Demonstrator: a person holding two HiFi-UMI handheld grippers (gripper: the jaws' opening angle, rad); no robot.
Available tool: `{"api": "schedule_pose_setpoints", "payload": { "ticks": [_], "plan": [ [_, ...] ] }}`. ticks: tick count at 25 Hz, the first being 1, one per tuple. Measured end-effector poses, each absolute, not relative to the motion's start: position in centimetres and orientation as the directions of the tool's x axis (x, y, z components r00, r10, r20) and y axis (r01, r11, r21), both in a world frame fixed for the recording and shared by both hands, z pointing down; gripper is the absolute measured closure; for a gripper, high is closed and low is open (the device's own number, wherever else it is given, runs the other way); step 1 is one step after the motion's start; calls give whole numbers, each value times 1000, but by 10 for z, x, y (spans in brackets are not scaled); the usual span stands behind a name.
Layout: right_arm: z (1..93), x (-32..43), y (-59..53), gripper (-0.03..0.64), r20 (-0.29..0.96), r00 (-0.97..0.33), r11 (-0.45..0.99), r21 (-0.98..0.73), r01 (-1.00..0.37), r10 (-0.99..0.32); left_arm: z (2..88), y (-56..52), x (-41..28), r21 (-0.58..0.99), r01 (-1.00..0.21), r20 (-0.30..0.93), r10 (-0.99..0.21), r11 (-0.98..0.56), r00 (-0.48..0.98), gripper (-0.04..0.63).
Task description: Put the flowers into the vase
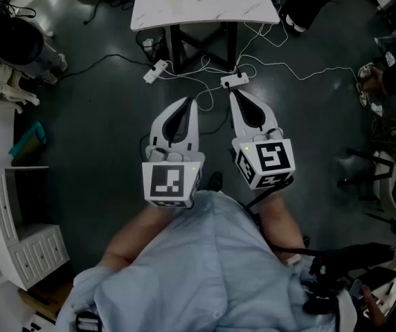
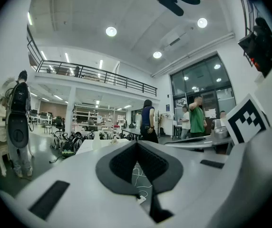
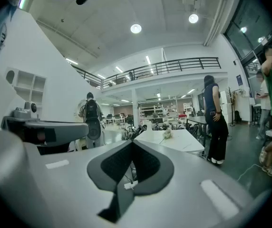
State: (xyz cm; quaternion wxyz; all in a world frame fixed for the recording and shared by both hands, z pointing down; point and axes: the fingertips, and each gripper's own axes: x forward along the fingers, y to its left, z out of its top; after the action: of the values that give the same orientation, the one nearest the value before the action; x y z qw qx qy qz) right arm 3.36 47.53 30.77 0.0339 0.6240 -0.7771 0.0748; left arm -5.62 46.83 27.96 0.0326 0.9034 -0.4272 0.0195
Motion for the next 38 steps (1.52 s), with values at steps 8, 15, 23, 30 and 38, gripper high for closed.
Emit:
{"api": "schedule_pose_setpoints", "payload": {
  "ticks": [8, 15, 23, 30, 38],
  "plan": [
    [308, 46, 475, 615, 142, -223, 213, -83, -973, -964, 282, 471, -43, 34, -767, 68, -764, -641, 642, 591],
    [316, 65, 470, 615, 138, -243, 229, -112, -967, -960, 288, 468, -23, 36, -772, 72, -769, -634, 635, 592],
    [337, 76, 445, 614, 168, -260, 234, -161, -959, -951, 306, 452, -22, 45, -794, 114, -787, -606, 606, 592],
    [352, 79, 376, 615, 200, -245, 215, -157, -964, -949, 324, 384, -25, 73, -797, 124, -788, -599, 603, 592],
    [340, 85, 249, 615, 190, -183, 151, -171, -974, -965, 315, 257, -39, 93, -784, 109, -776, -614, 621, 592]
  ]
}}
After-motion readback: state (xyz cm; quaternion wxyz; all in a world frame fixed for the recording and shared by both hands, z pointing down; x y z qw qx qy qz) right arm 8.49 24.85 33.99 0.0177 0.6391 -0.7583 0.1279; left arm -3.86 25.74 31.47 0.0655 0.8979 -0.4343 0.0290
